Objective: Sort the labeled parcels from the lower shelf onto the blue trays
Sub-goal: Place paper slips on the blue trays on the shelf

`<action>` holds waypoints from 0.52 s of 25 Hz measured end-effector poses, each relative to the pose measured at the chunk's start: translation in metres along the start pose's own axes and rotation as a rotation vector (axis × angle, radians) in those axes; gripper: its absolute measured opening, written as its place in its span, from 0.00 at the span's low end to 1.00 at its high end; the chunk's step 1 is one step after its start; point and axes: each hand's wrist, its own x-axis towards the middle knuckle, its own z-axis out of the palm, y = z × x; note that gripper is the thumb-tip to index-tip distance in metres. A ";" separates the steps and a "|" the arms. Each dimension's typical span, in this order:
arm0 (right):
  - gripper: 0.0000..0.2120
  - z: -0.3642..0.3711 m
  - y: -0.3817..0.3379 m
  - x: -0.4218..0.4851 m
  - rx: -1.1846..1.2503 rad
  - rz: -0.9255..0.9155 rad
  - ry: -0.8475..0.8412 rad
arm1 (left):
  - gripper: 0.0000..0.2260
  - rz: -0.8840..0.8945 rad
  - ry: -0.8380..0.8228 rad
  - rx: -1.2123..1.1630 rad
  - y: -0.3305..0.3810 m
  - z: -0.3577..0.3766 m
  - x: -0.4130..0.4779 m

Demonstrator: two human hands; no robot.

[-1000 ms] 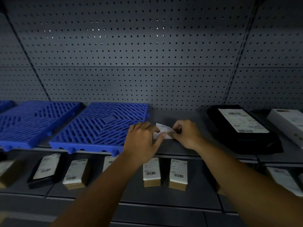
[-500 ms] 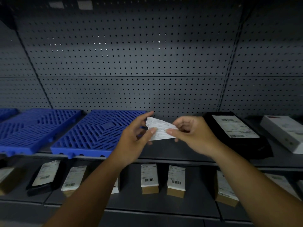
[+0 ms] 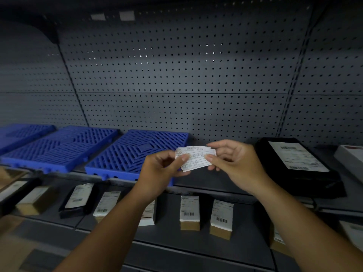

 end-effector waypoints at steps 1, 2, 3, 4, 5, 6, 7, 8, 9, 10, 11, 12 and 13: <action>0.15 0.001 -0.001 -0.002 0.011 -0.006 -0.006 | 0.09 -0.005 0.018 -0.005 0.002 0.000 -0.002; 0.18 0.003 -0.001 -0.005 0.031 -0.004 -0.008 | 0.08 -0.008 0.037 -0.003 0.004 0.000 -0.005; 0.21 0.004 -0.002 -0.007 0.057 0.002 -0.009 | 0.06 -0.009 0.055 0.001 0.006 -0.001 -0.007; 0.22 0.004 -0.002 -0.009 0.077 0.011 -0.016 | 0.05 -0.011 0.068 0.010 0.007 -0.002 -0.009; 0.23 0.004 -0.002 -0.012 0.085 0.015 -0.027 | 0.05 -0.013 0.079 0.030 0.007 -0.002 -0.011; 0.23 0.004 -0.003 -0.014 0.080 0.014 -0.042 | 0.05 -0.015 0.089 0.055 0.007 -0.002 -0.014; 0.23 0.005 -0.002 -0.016 0.073 0.011 -0.059 | 0.05 -0.017 0.099 0.075 0.007 -0.003 -0.017; 0.23 0.005 -0.001 -0.018 0.070 0.012 -0.071 | 0.05 -0.023 0.108 0.088 0.007 -0.003 -0.020; 0.23 0.006 0.000 -0.020 0.071 0.014 -0.080 | 0.05 -0.029 0.116 0.095 0.006 -0.003 -0.022; 0.23 0.008 0.000 -0.021 0.072 0.015 -0.085 | 0.06 -0.036 0.120 0.092 0.007 -0.004 -0.024; 0.23 0.010 0.001 -0.022 0.072 0.014 -0.087 | 0.06 -0.043 0.120 0.081 0.007 -0.005 -0.026; 0.23 0.011 0.002 -0.022 0.073 0.013 -0.085 | 0.06 -0.050 0.119 0.065 0.008 -0.006 -0.027; 0.24 0.013 0.002 -0.022 0.073 0.013 -0.081 | 0.06 -0.058 0.117 0.043 0.009 -0.008 -0.027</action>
